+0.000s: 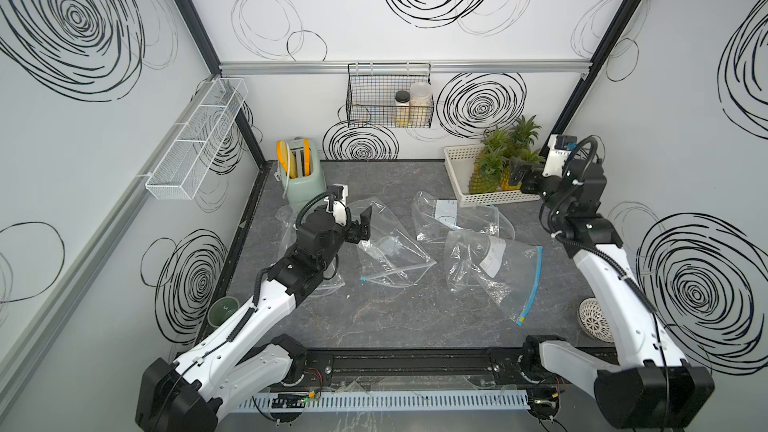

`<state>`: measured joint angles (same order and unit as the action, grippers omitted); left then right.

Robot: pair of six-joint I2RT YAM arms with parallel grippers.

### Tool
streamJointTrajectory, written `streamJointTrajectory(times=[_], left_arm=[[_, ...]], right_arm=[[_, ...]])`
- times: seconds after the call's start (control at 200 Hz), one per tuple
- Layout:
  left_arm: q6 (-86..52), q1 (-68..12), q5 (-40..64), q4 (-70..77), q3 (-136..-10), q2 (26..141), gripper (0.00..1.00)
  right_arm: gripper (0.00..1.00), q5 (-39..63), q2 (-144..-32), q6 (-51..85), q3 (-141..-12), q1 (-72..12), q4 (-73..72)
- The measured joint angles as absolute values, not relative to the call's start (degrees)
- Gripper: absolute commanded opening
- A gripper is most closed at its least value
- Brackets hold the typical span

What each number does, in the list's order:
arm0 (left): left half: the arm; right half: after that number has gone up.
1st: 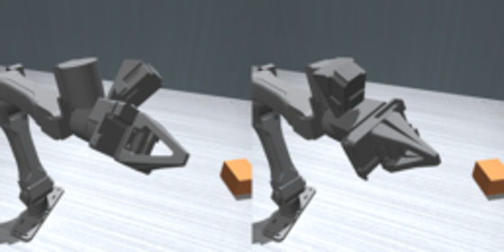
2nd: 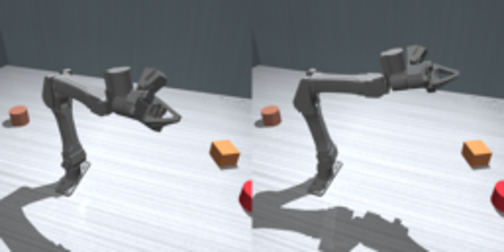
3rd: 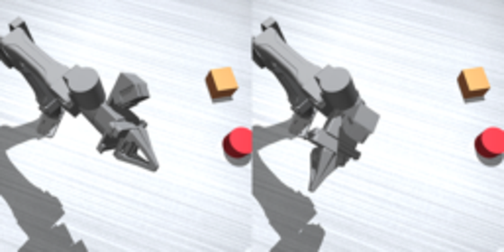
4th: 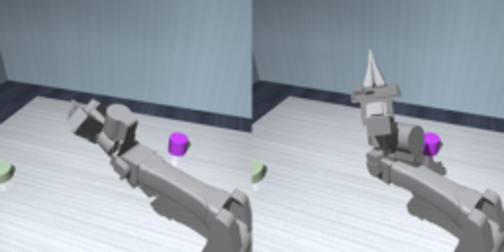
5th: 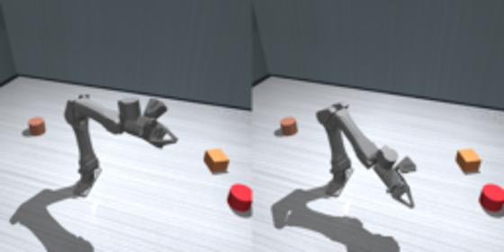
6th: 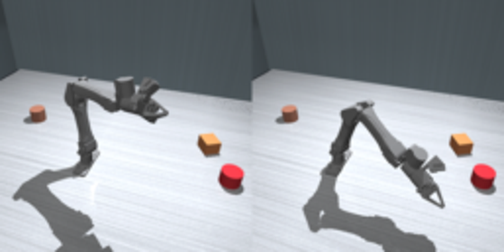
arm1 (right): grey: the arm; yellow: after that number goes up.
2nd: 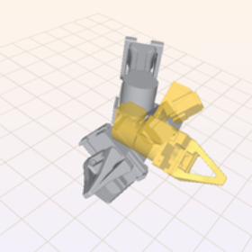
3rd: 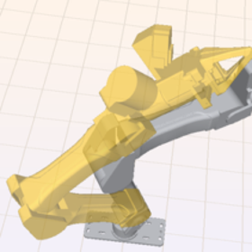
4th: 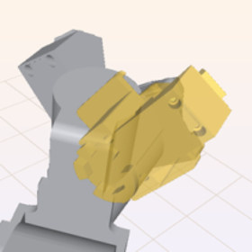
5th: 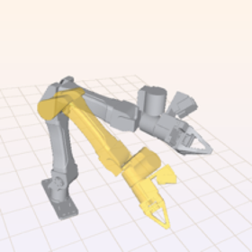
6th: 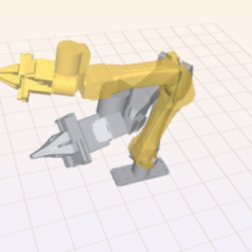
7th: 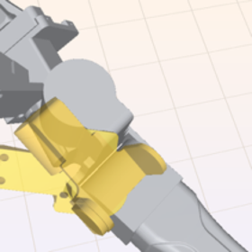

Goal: Open the zip-top bag and take out the pineapple
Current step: Place the pineapple in the basket, then reset both arms

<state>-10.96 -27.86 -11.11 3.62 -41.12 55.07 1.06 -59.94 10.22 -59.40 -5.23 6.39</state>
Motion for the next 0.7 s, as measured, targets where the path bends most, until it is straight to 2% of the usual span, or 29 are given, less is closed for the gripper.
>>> streamJointTrajectory(times=[0.16, 0.32, 0.56, 0.7], left_arm=[[-11.6, -27.88, -12.97, 2.66, -35.16, 48.86, 0.96], [-12.69, -27.88, -14.22, 2.85, -27.59, 40.6, 0.96], [-11.79, -28.08, -23.55, 3.55, -17.58, 27.51, 0.96], [-8.4, -27.55, -30.04, 8.16, -12.01, 25.5, 0.96]], right_arm=[[0.98, -6.7, -45.45, 12.93, -38.5, -19.97, 4.23], [0.98, -14.06, -36.99, 15.79, -29.15, -30.79, 4.14], [0.98, -20.4, -37.71, 15.2, -27.66, -35.46, 4.21], [0.98, -22.85, -35.24, 12.91, -23.66, -35.66, 2.61]])
